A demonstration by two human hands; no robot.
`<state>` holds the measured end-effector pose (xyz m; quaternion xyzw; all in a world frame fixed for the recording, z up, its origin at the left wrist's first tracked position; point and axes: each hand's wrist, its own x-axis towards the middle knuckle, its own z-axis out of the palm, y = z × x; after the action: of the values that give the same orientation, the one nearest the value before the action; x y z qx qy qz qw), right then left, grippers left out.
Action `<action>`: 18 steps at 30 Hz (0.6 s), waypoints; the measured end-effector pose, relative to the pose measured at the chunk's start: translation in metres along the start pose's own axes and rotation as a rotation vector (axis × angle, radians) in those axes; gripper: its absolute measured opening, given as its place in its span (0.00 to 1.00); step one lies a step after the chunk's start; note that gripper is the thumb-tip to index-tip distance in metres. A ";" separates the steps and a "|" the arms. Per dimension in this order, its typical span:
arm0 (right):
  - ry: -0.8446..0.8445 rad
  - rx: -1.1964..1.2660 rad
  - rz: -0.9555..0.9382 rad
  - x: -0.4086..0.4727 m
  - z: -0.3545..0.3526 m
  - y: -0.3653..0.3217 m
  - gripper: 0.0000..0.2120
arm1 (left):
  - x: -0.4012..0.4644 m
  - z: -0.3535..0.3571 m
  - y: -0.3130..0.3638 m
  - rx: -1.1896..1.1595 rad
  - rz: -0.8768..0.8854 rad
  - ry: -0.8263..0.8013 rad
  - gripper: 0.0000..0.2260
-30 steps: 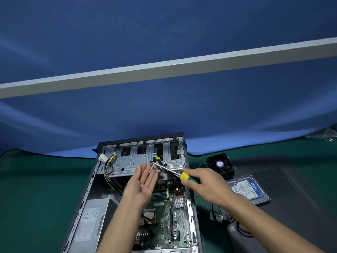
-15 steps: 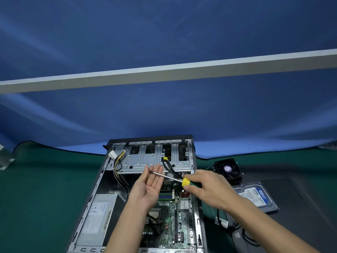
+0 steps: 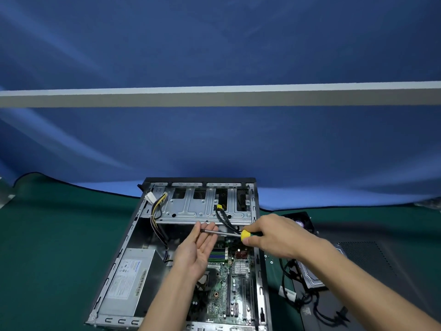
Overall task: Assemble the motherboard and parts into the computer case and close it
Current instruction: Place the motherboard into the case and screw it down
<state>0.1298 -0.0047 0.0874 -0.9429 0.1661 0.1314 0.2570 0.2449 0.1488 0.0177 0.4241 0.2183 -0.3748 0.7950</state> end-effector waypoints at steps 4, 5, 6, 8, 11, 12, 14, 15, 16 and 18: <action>-0.123 0.092 0.113 0.010 -0.008 -0.017 0.14 | 0.003 -0.007 -0.002 -0.025 -0.038 -0.019 0.08; -0.153 0.130 0.148 0.012 -0.010 -0.021 0.15 | 0.004 -0.009 -0.002 -0.031 -0.053 -0.021 0.08; -0.182 0.172 0.183 0.015 -0.011 -0.025 0.16 | 0.005 -0.011 -0.002 -0.035 -0.067 -0.018 0.08; -0.240 0.269 0.257 0.019 -0.014 -0.031 0.17 | 0.008 -0.016 -0.002 -0.043 -0.093 -0.014 0.07; -0.288 0.379 0.360 0.024 -0.013 -0.039 0.14 | 0.012 -0.023 -0.003 -0.068 -0.139 -0.041 0.07; -0.286 0.406 0.390 0.024 -0.011 -0.041 0.12 | 0.015 -0.025 -0.003 -0.079 -0.151 -0.045 0.07; -0.254 0.514 0.439 0.024 -0.008 -0.043 0.08 | 0.022 -0.030 -0.003 -0.096 -0.163 -0.036 0.08; -0.232 0.594 0.450 0.024 -0.007 -0.043 0.09 | 0.025 -0.032 -0.003 -0.109 -0.169 -0.022 0.08; -0.195 0.671 0.442 0.024 -0.006 -0.042 0.12 | 0.028 -0.035 -0.002 -0.127 -0.177 -0.006 0.08; -0.016 0.766 0.394 0.023 -0.001 -0.041 0.14 | 0.033 -0.038 -0.002 -0.161 -0.197 0.019 0.08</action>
<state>0.1669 0.0228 0.0987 -0.7287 0.3778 0.1143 0.5596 0.2625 0.1665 -0.0266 0.3392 0.2957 -0.4282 0.7837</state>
